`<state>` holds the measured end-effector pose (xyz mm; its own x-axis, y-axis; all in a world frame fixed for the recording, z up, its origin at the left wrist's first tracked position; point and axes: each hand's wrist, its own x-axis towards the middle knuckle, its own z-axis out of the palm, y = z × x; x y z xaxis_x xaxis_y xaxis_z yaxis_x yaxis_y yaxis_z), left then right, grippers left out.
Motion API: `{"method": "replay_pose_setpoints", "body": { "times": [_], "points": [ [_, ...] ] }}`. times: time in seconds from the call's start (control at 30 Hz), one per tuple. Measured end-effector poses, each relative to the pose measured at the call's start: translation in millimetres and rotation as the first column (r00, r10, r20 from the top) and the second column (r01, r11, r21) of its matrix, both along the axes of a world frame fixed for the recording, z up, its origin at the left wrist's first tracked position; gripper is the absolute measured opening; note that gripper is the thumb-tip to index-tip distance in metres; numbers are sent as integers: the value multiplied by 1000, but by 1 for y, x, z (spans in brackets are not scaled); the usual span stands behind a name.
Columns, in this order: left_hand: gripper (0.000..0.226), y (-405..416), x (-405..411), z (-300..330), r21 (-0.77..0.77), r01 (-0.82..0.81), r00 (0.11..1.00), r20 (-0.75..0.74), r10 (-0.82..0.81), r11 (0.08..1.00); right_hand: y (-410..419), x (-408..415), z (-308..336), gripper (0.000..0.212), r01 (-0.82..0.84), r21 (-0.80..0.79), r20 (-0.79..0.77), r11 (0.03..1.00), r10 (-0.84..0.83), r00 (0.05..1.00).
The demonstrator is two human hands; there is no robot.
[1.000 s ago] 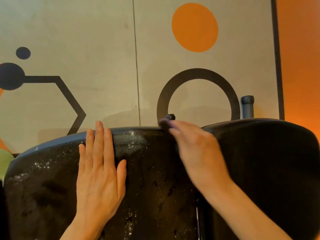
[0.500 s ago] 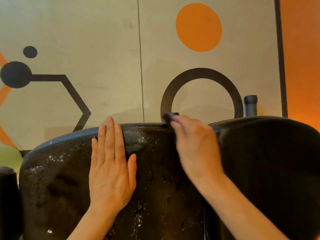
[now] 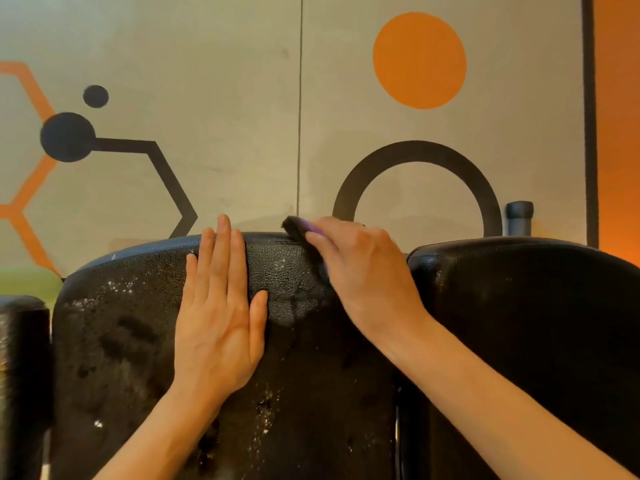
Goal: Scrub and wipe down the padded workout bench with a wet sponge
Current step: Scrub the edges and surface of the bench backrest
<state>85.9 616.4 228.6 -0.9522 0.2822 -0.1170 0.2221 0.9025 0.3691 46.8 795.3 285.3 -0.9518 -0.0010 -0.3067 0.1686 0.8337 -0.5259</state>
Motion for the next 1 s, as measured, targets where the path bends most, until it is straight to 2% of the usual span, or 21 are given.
{"method": "replay_pose_setpoints", "body": {
  "times": [0.13, 0.43, 0.6, 0.73, 0.8, 0.93, 1.0],
  "points": [
    [67, -1, 0, 1, 18, -1, 1000, 5, 1, 1000, 50, 18, -1, 24, 188, -82, 61, 979, -183, 981],
    [66, -1, 1, -1, 14, 2, 1000, -8, -2, 1000, 47, 19, -17, 24, 251, -189, 109, 950, -233, 966],
    [66, -1, -1, 2, -20, -4, 1000, -11, 4, 1000, 36, 17, -13, 28, 295, -126, 131, 947, -279, 951],
    [66, -15, -1, 12, 129, 18, 999, 37, -23, 991, 29, 8, -4, 26, 329, -71, 205, 942, -309, 929],
    [67, -41, 0, 16, 129, -40, 999, 40, 35, 991, 24, 4, -1, 25, 353, -21, 219, 935, -340, 915],
    [70, -89, -2, 11, 39, -183, 980, 89, 179, 982, -30, -2, 3, 26, 323, 75, 113, 943, -330, 937],
    [72, -93, -1, 3, 16, -176, 978, 117, 173, 984, -80, -12, 1, 25, 196, 97, 10, 976, -198, 980]
  ]
}}
